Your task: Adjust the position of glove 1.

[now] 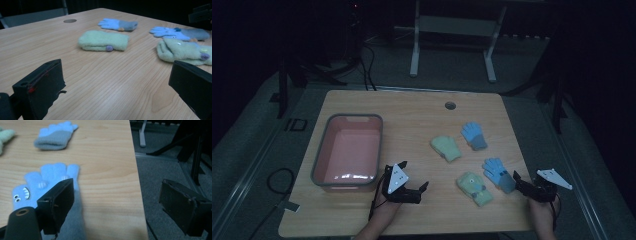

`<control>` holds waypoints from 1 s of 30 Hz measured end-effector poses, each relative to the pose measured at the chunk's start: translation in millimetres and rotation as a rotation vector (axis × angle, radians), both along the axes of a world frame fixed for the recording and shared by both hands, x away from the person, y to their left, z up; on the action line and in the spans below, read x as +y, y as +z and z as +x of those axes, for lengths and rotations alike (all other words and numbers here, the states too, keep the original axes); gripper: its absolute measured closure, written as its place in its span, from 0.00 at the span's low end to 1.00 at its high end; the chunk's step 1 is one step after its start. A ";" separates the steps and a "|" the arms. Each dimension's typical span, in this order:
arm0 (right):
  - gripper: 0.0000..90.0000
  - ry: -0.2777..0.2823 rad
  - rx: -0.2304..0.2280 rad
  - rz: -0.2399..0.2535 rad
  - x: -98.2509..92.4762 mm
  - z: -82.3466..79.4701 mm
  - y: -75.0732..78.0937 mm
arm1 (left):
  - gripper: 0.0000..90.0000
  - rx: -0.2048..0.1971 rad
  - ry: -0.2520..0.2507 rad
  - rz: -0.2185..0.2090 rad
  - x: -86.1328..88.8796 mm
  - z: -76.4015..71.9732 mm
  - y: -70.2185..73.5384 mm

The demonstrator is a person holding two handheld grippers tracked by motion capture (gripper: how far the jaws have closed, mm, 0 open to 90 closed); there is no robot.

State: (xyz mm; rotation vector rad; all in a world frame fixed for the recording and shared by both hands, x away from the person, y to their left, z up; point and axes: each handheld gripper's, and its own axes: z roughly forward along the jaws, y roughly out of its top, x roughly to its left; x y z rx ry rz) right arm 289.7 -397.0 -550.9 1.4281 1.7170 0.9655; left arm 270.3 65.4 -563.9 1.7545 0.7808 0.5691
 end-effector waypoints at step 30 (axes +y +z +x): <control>0.15 0.137 0.046 0.058 24.6 25.7 77.5 | 0.00 -0.006 -0.015 -0.004 2.6 -5.1 -0.2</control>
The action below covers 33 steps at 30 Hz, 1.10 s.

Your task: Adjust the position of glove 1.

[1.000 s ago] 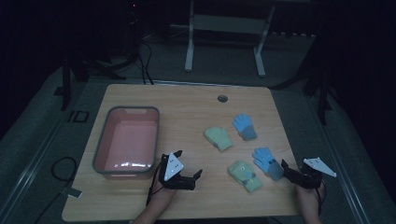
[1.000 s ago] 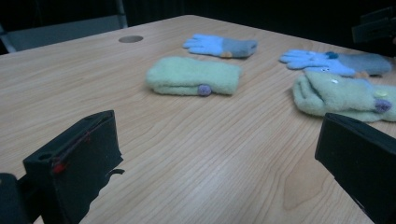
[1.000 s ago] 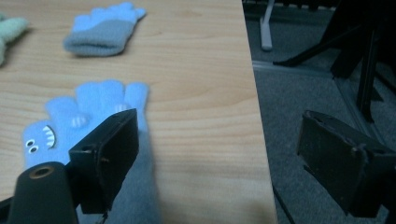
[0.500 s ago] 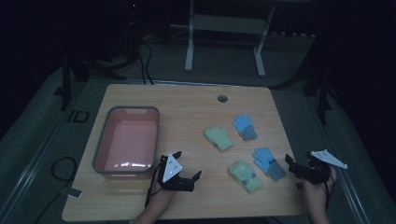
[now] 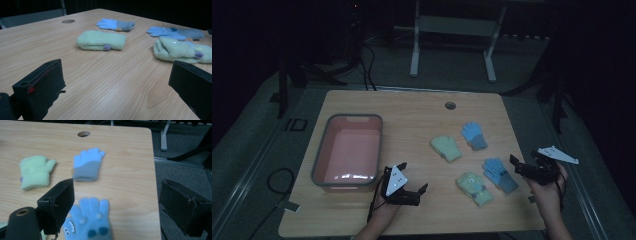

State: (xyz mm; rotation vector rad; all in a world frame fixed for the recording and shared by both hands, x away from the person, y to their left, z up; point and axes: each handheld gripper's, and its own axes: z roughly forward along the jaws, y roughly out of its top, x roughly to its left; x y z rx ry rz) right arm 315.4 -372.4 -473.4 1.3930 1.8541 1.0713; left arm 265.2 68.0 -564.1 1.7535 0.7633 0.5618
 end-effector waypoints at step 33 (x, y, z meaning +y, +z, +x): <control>0.24 0.335 0.038 -0.041 124.2 52.7 11.5 | 0.00 -0.010 -0.016 0.012 -1.7 -1.3 0.0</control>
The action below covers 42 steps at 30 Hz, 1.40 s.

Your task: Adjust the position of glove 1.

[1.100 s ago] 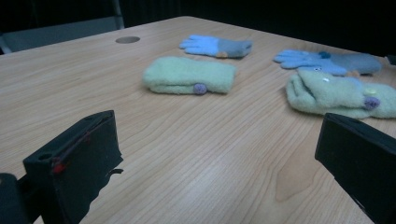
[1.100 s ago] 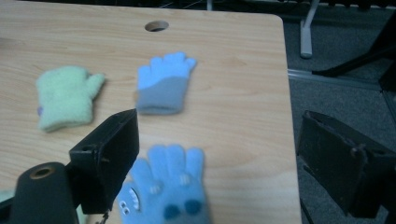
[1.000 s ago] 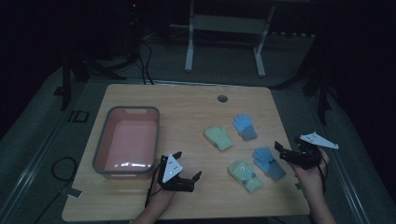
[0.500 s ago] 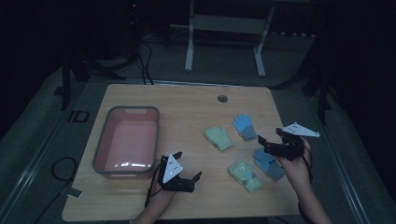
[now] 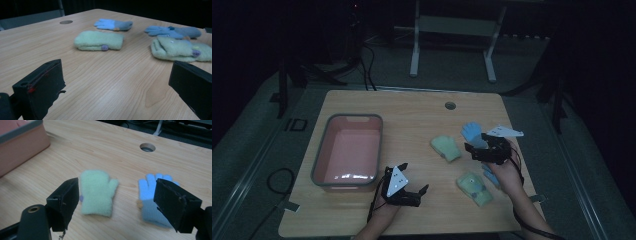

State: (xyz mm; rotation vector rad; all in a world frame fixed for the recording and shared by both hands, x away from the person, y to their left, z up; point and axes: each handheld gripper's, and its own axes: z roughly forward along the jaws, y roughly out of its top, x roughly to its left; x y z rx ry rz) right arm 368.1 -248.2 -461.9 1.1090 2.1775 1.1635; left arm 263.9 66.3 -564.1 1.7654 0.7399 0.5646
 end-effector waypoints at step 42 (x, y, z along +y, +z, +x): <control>0.58 0.096 0.205 -0.150 72.5 73.0 -72.8 | 0.00 0.006 -0.016 -0.007 1.1 0.8 0.0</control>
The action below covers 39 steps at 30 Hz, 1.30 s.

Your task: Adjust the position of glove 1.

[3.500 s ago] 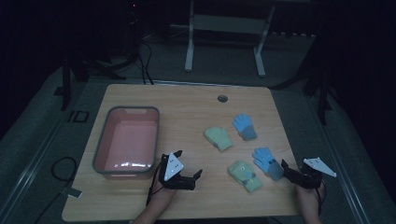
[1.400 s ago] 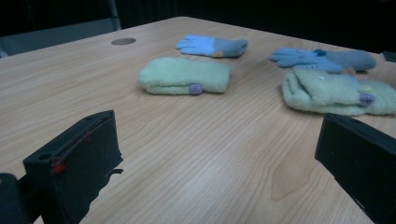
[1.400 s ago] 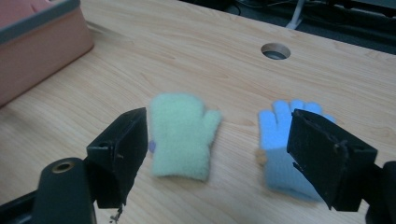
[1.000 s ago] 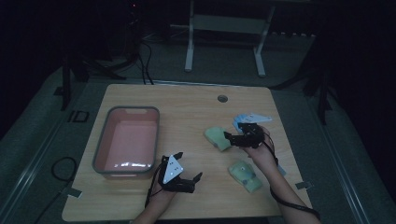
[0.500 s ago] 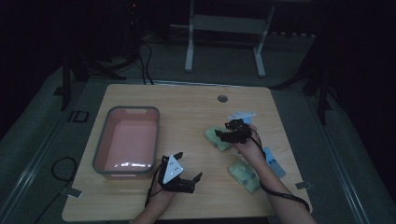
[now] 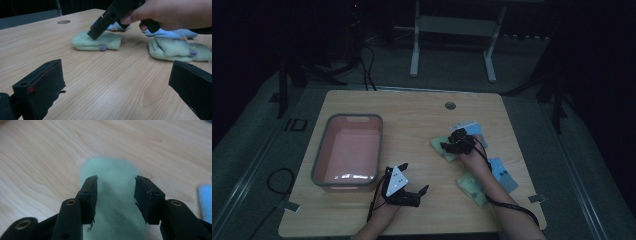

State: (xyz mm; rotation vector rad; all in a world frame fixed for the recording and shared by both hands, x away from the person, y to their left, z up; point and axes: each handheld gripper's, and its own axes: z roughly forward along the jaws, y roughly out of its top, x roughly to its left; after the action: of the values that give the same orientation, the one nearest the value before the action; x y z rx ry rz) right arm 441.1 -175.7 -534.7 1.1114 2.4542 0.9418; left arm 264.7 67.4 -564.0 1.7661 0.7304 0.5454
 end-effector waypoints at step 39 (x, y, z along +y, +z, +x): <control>0.93 -0.352 -0.029 0.227 24.8 -99.8 32.2 | 0.00 -0.014 0.013 0.020 -5.2 -2.5 0.1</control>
State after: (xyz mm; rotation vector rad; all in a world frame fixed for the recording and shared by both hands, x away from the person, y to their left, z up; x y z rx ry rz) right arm 341.3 -151.0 -502.5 1.5298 2.0676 1.1264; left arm 262.2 62.2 -563.9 1.7760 0.7293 0.5749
